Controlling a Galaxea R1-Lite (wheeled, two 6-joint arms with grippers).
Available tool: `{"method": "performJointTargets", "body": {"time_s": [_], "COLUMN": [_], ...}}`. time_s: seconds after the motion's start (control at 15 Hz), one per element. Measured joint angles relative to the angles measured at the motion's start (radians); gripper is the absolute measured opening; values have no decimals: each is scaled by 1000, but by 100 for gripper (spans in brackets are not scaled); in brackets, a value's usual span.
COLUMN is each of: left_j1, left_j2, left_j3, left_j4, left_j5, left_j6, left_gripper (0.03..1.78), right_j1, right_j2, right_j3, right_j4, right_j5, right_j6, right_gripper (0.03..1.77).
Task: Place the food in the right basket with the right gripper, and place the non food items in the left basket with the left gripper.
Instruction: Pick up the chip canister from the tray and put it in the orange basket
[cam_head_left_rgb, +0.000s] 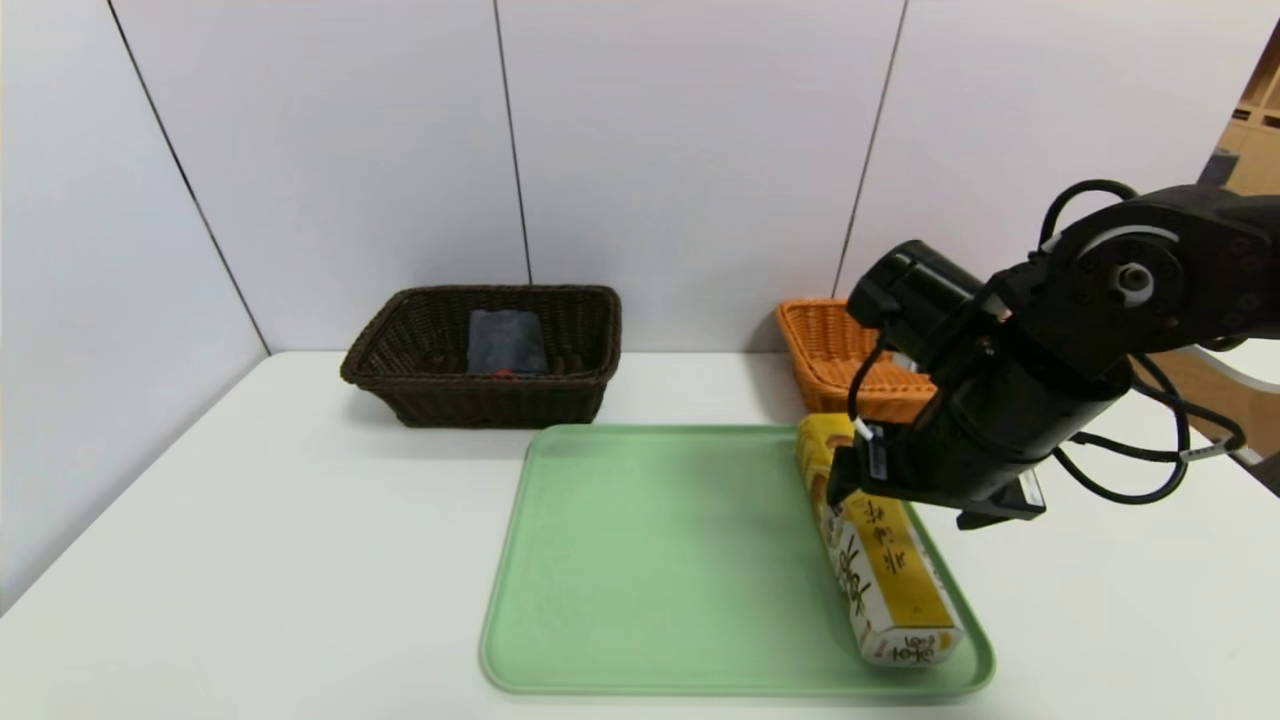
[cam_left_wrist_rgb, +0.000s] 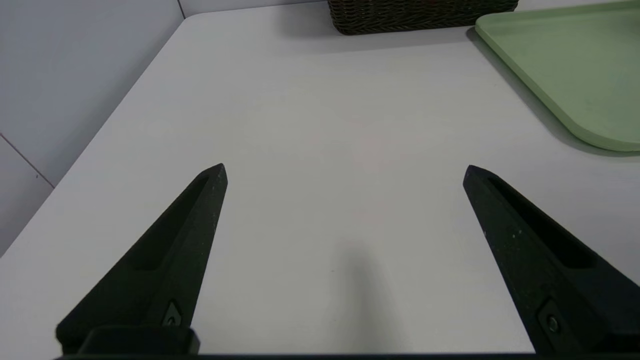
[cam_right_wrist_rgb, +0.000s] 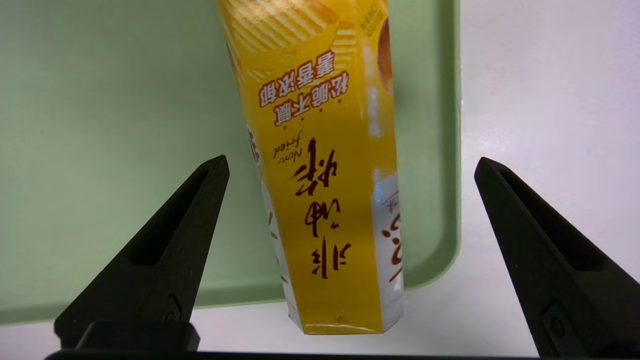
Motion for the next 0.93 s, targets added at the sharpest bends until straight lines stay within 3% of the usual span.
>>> {"method": "performJointTargets", "body": {"time_s": [0.93], "left_j1": [0], "left_j2": [0], "left_j3": [0], "left_j4": [0], "left_j5": [0], "left_j6": [0], "left_gripper": [169], "right_j1": [29], "right_j2": [102], "right_j3": [-23], "right_j4": [-3], "right_j5": [2], "right_j6": [-60], "right_gripper": [170]}}
